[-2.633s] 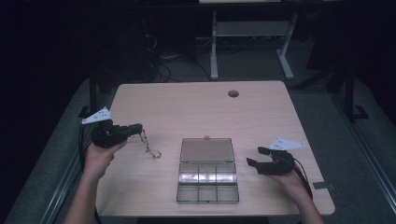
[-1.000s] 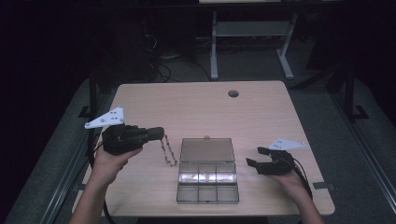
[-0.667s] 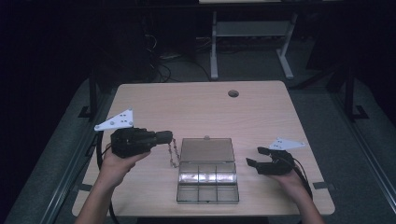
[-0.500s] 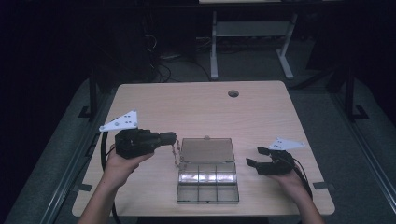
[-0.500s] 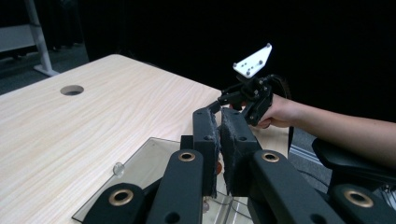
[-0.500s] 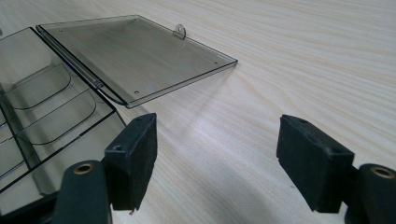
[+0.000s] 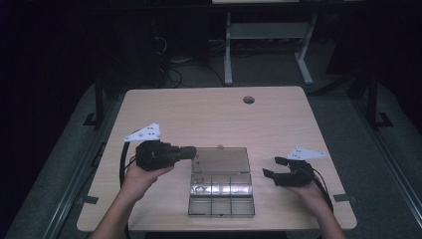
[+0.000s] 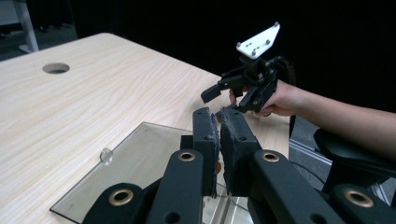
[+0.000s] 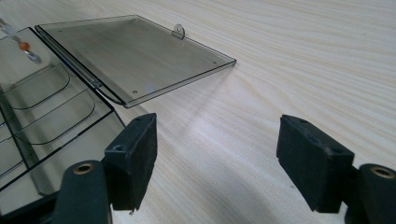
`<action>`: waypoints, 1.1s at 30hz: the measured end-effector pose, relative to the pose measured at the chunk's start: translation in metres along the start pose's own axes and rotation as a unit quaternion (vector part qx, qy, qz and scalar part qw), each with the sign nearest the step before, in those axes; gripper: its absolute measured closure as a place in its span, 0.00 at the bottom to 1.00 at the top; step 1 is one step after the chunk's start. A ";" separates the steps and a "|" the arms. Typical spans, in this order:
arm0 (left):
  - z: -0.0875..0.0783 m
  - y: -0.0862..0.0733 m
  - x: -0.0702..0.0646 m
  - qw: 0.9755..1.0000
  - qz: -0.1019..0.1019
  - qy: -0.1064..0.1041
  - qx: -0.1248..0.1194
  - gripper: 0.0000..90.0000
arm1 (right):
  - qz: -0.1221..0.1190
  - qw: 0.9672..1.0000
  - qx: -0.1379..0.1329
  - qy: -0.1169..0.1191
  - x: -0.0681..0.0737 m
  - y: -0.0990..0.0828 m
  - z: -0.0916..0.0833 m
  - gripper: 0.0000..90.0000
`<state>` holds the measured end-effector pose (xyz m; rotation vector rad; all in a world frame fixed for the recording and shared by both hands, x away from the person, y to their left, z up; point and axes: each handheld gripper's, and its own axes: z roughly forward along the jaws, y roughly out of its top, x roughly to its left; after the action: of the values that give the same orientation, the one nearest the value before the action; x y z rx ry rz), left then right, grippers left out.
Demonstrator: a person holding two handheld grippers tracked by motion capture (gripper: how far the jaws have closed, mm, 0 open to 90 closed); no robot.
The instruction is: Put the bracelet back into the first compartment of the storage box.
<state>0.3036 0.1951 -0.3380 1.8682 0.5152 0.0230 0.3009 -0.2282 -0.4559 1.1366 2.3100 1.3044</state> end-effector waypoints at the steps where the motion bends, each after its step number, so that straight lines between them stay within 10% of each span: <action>1: 0.002 -0.002 0.001 1.000 -0.004 -0.001 -0.001 0.94 | 0.000 1.000 0.000 0.000 0.000 0.000 0.000 0.32; 33: 0.027 -0.031 0.014 0.998 -0.032 -0.006 0.060 0.94 | -0.001 1.000 0.000 0.000 -0.001 0.000 0.000 0.32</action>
<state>0.3128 0.1838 -0.3794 1.9660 0.5777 -0.0624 0.3012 -0.2289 -0.4559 1.1342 2.3098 1.3047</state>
